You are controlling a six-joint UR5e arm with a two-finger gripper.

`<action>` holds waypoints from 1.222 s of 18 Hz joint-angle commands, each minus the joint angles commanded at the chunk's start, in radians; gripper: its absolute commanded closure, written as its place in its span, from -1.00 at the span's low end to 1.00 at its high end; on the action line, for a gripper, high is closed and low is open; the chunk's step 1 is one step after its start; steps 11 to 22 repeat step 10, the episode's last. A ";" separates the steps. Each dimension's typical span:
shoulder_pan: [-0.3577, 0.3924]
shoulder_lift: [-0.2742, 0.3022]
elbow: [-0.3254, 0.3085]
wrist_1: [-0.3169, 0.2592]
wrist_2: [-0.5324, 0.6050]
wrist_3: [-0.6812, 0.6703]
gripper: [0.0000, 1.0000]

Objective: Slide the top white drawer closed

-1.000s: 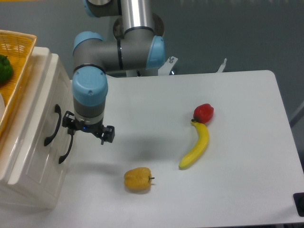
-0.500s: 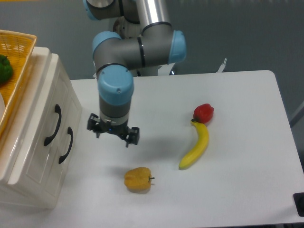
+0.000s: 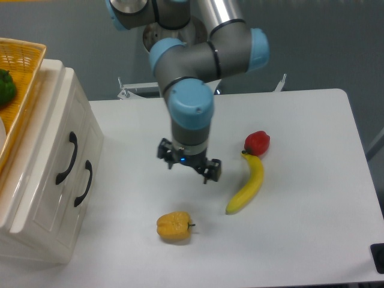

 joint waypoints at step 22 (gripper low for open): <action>0.117 0.006 -0.003 0.008 0.043 0.240 -1.00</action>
